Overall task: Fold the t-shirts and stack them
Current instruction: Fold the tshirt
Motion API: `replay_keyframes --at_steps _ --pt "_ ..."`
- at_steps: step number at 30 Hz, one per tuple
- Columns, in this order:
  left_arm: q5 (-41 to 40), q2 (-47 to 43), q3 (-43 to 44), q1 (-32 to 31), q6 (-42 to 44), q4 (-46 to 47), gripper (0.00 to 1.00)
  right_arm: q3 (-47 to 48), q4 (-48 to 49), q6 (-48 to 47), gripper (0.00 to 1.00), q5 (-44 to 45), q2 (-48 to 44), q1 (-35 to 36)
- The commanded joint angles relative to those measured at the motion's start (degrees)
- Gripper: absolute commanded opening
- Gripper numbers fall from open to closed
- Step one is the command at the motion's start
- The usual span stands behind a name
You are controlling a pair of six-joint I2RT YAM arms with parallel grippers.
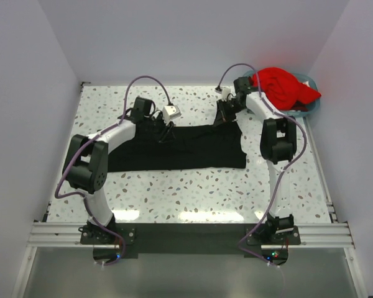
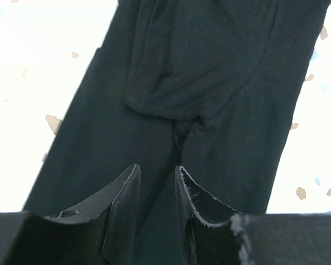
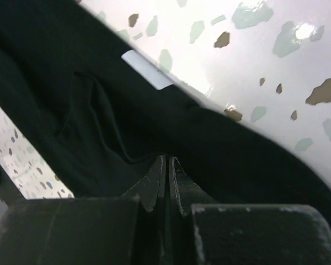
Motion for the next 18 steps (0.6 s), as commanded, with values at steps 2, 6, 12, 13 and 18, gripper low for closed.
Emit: replay_keyframes --at_steps 2,6,12,13,18 --pt "0.0 -3.8 -2.2 -0.2 1.2 1.0 0.37 -3.1 1.7 -1.4 0.0 -2.6 -7.9 0.7" --pt "-0.5 -4.7 -3.1 -0.2 1.8 0.7 0.38 -5.8 1.1 -2.7 0.0 -2.7 -10.1 1.0" --pt "-0.5 -5.2 -3.1 -0.2 2.3 0.3 0.38 -10.7 -2.2 -6.4 0.0 -2.8 -13.3 2.0" --pt "-0.5 -5.3 -3.2 -0.2 2.3 0.3 0.38 -12.6 -2.4 -6.8 0.0 -2.9 -13.6 2.1" --pt "-0.7 -5.7 -3.5 -0.2 2.4 -0.2 0.38 -17.5 -4.3 -9.4 0.05 -4.0 -15.0 4.4"
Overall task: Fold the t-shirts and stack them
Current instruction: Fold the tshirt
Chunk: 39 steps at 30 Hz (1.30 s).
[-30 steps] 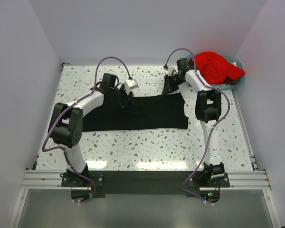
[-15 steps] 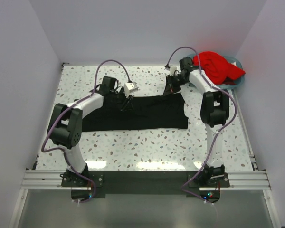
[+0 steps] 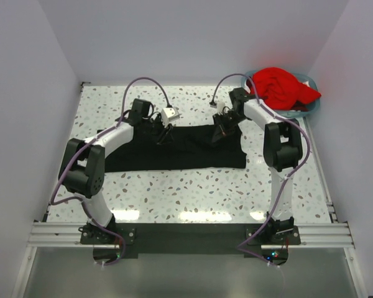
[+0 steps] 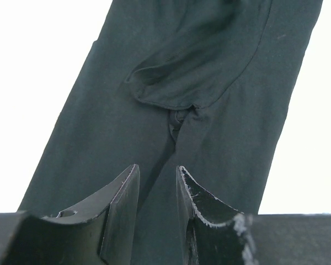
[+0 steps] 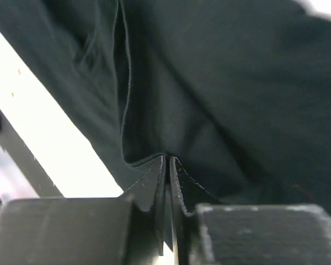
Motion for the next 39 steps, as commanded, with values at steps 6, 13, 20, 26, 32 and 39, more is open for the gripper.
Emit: replay_keyframes --at_steps 6,13,20,26,32,39 --pt "0.5 -3.3 -0.5 0.1 0.2 -0.2 0.39 -1.5 -9.8 -8.9 0.36 -2.2 -2.4 3.3" --pt "6.4 1.7 5.9 -2.4 -7.4 3.4 0.37 1.3 -11.2 -8.0 0.32 -1.7 -1.2 3.1" --pt "10.0 10.6 14.0 -6.5 -13.6 3.4 0.29 3.6 -9.9 -4.3 0.23 -2.7 -3.0 0.2" --pt "7.6 17.3 16.7 -6.6 -18.8 5.9 0.25 2.0 -9.3 -5.7 0.23 2.1 -2.3 -0.3" --pt "4.3 22.4 16.4 -2.4 -30.2 13.4 0.23 -2.2 -5.3 -4.2 0.25 4.5 -0.2 -0.3" --pt "4.2 22.9 15.5 1.6 -32.5 13.6 0.32 0.0 -2.6 -2.7 0.26 13.1 2.9 -0.3"
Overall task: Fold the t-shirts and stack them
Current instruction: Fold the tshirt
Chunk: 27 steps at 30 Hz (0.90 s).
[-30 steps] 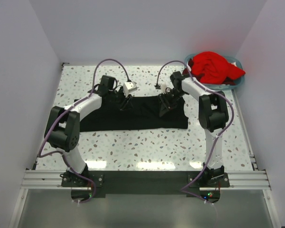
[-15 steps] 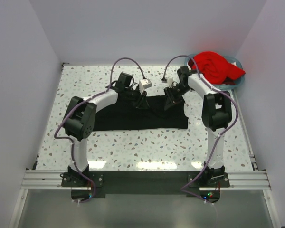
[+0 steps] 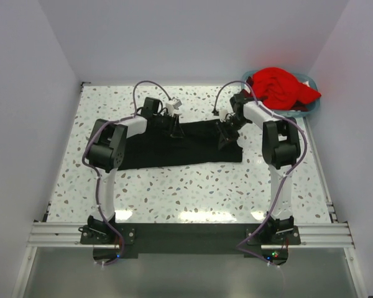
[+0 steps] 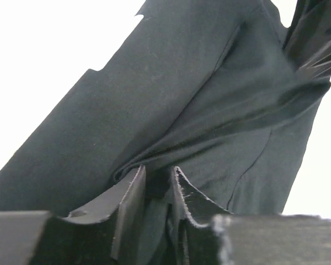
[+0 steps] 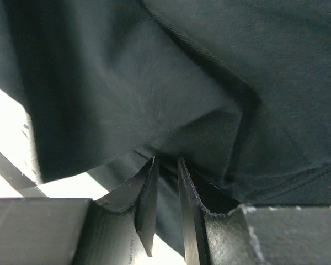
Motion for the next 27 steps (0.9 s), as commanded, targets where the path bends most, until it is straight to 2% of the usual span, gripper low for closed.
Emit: replay_keyframes --at_steps 1,5,7,8,11,13,15,16,19,24,27 --pt "-1.2 -3.1 0.6 1.8 -1.8 2.5 0.34 3.8 2.6 1.1 0.27 5.7 1.0 0.2" --pt "-1.1 -10.1 0.7 5.4 2.4 -2.0 0.4 10.0 -1.0 0.3 0.28 5.9 -0.5 0.6" --pt "-2.6 -15.2 1.1 7.7 7.4 -6.0 0.42 12.7 -2.9 -0.6 0.29 5.3 -2.2 0.6" --pt "-3.6 -16.9 1.1 8.2 13.5 -11.1 0.43 13.0 -4.2 -0.8 0.3 5.1 -3.1 0.6" --pt "-6.4 -23.1 -1.6 9.9 26.2 -20.8 0.44 11.0 -4.4 -1.3 0.31 6.0 -7.9 0.6" --pt "-7.6 -27.6 -6.5 10.6 33.4 -23.8 0.44 7.8 -3.7 -1.7 0.32 7.9 -10.9 0.7" --pt "-7.9 -31.8 -10.4 10.7 37.0 -25.4 0.44 4.8 0.4 -0.7 0.34 9.8 -12.1 0.8" --pt "-7.7 -33.0 -14.0 10.6 37.7 -24.9 0.44 4.7 2.7 -0.1 0.37 9.9 -11.7 0.9" --pt "-4.8 -35.2 -16.8 10.6 35.1 -22.6 0.44 7.7 7.2 4.4 0.47 9.2 -7.5 0.7" --pt "-3.2 -35.0 -16.6 10.5 29.4 -21.4 0.44 19.7 10.0 8.4 0.49 6.6 2.8 0.6" --pt "-2.9 -34.9 -16.5 10.6 28.9 -20.8 0.5 24.8 10.2 8.9 0.52 7.0 7.7 0.7"
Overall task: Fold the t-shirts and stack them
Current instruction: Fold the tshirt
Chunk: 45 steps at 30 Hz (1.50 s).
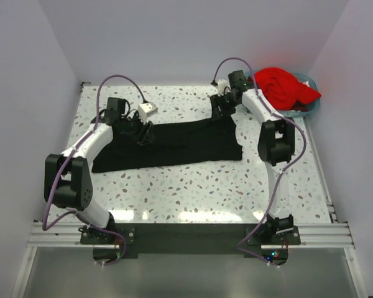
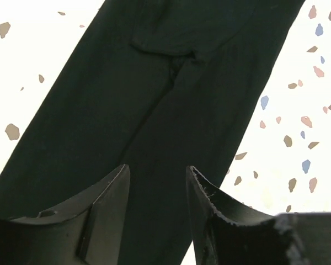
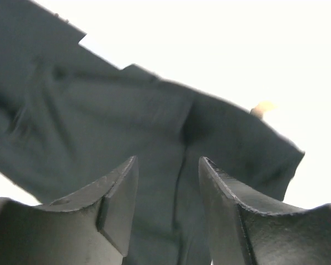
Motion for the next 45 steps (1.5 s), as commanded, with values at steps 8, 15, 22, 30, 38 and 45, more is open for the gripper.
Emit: replay_keyframes --at_steps 8,15,22,30,38,45 --pt "8.1 6.7 5.0 -2.8 -8.2 7.2 0.49 5.1 4.9 3.3 0.5 -5.4 6.5 0.1" --pt "10.6 20.1 14.9 -9.4 -30.8 24.4 0.46 2.6 8.7 4.6 0.47 -10.5 5.6 -0.1" --pt "11.1 36.9 26.9 -12.3 -47.6 35.1 0.41 2.6 9.2 5.5 0.4 -11.8 5.4 -0.1" --pt "2.8 43.4 32.4 -12.3 -47.8 31.8 0.35 1.6 10.7 6.8 0.17 -11.6 3.6 -0.1" --pt "-5.0 44.2 32.2 -12.0 -46.3 28.0 0.33 -2.0 11.6 8.5 0.17 -13.7 0.4 1.7" --pt "-5.6 43.7 30.6 -11.4 -47.1 28.5 0.32 -9.0 13.6 7.6 0.11 -9.9 -5.0 3.7"
